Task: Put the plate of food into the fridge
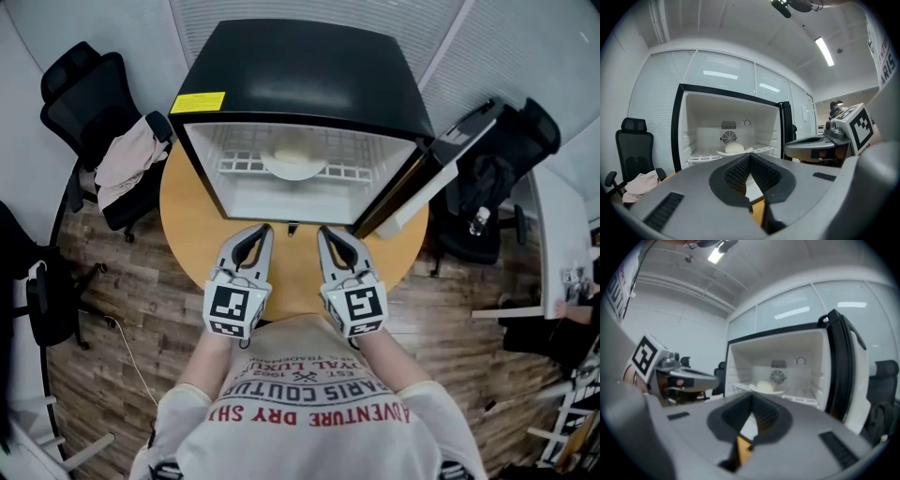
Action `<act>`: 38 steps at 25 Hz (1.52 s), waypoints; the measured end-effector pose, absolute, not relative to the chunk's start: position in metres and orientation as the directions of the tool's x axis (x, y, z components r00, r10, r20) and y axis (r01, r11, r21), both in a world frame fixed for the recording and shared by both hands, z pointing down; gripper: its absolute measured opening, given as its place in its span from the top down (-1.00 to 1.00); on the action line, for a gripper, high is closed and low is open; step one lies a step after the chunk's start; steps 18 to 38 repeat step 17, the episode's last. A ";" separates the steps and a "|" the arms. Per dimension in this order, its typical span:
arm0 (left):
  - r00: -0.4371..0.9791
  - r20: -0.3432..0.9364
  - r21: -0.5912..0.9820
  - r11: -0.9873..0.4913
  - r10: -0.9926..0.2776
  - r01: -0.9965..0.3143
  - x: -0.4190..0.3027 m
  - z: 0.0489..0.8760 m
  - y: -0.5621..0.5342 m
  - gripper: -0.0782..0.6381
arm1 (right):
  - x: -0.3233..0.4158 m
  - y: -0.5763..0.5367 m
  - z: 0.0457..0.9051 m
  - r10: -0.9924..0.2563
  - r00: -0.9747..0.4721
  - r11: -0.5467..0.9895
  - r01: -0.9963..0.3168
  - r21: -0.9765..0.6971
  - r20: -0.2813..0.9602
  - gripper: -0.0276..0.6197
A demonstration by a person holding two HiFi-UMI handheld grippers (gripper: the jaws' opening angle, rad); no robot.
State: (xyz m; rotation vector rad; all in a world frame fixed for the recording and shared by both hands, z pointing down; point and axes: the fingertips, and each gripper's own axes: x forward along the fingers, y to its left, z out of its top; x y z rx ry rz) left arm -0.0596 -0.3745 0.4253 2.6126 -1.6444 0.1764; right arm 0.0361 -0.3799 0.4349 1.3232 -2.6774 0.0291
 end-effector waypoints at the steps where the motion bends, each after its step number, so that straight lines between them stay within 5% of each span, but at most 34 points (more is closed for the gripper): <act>1: 0.429 0.121 -0.019 -0.434 -0.895 -0.901 -0.060 0.425 -0.375 0.70 | 0.036 -0.380 0.434 -0.789 -0.598 0.609 -0.791 0.051 0.143 0.83; 38: 0.427 0.077 -0.033 -0.431 -0.901 -0.902 -0.062 0.406 -0.377 0.70 | 0.044 -0.394 0.411 -0.824 -0.558 0.560 -0.828 -0.014 0.099 0.83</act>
